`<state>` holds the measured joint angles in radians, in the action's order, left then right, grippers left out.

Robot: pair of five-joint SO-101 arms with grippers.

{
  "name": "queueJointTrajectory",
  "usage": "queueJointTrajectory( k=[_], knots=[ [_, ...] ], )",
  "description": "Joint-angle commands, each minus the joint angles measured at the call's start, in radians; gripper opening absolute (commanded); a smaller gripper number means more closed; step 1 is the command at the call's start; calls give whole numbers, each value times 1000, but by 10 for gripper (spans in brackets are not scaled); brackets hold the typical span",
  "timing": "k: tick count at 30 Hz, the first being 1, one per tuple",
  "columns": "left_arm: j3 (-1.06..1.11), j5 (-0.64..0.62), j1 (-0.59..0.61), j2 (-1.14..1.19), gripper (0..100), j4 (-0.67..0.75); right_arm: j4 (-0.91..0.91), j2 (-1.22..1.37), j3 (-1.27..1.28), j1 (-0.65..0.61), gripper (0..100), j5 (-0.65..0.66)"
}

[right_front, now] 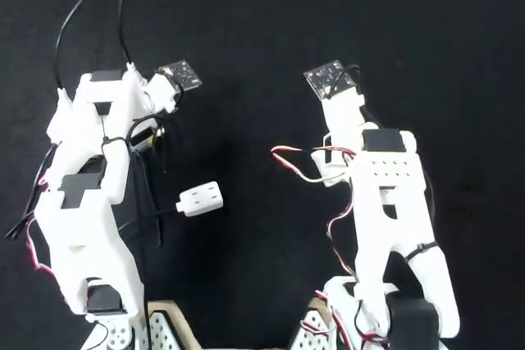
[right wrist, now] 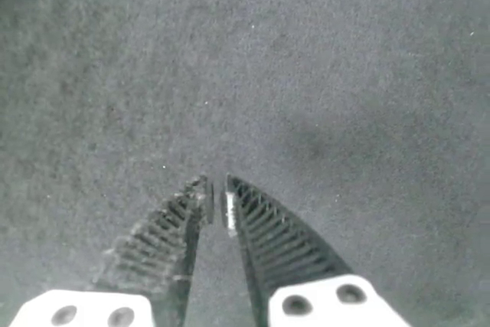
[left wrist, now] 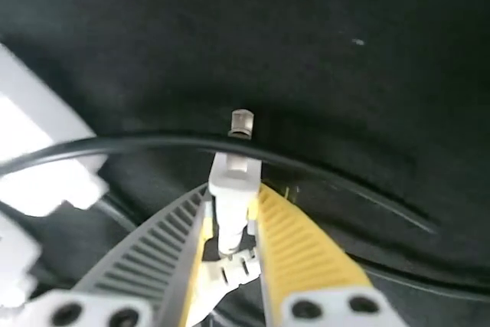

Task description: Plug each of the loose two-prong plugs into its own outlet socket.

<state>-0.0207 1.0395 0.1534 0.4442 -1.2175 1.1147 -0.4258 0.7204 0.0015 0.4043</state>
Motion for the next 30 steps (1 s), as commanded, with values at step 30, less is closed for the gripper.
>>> queueJointTrajectory(
  k=[30],
  knots=[
    [-73, -381, -24, -847, 33, -98, -9, -2, -7, -14, 22, 8]
  ],
)
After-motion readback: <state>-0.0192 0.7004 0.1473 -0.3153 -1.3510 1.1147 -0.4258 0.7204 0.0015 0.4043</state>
